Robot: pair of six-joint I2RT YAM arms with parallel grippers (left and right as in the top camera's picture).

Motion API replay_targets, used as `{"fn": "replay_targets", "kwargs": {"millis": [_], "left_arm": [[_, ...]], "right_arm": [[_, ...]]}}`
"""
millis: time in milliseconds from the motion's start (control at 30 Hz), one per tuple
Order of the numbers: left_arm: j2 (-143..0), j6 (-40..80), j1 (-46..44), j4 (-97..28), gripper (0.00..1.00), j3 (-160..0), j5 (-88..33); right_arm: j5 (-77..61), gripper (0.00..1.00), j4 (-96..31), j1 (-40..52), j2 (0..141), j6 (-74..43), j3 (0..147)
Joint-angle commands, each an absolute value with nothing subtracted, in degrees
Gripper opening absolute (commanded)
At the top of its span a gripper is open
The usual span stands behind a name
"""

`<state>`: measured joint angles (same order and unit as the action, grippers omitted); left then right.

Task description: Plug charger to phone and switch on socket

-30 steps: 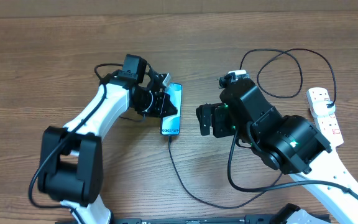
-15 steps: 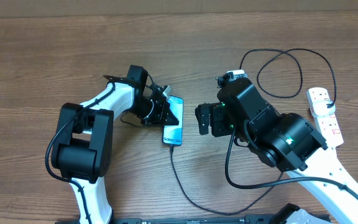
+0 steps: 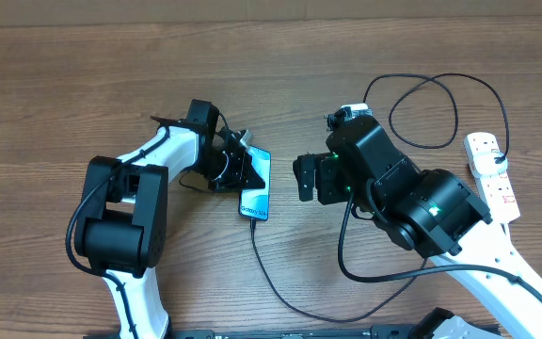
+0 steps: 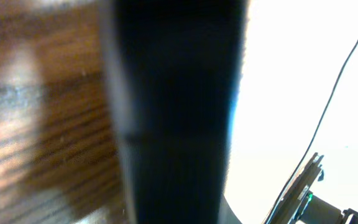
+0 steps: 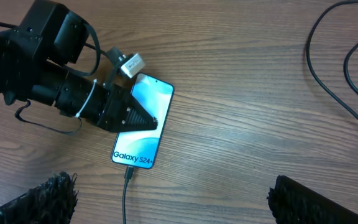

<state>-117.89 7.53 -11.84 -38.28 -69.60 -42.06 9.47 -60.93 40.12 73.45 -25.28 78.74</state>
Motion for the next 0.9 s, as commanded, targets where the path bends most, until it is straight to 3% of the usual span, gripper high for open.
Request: {"fn": "replay_targets", "kwargs": {"millis": [0, 200, 467, 700, 867], "left_arm": [[-118.8, 10.76, -11.64, -34.04, 0.05, -65.71, -35.46], [-118.8, 14.41, -11.64, -28.27, 0.07, -59.68, -35.57], [-118.8, 13.91, -11.62, -27.57, 0.36, -57.1, -35.03], [-118.8, 13.96, -11.62, -27.9, 0.5, -57.1, -31.42], [-118.8, 13.93, -11.57, -28.47, 0.55, -57.1, -26.61]], "right_arm": [[10.46, 1.0, -60.6, 40.01, 73.76, -25.52, 79.9], [10.46, 1.0, -60.75, 40.01, 73.76, -25.52, 79.9], [10.48, 1.0, -59.22, 40.01, 73.76, -25.52, 79.9], [10.48, 1.0, -57.47, 40.01, 73.76, -25.52, 79.9], [10.48, 1.0, -55.24, 40.01, 73.76, -25.5, 79.9]]}}
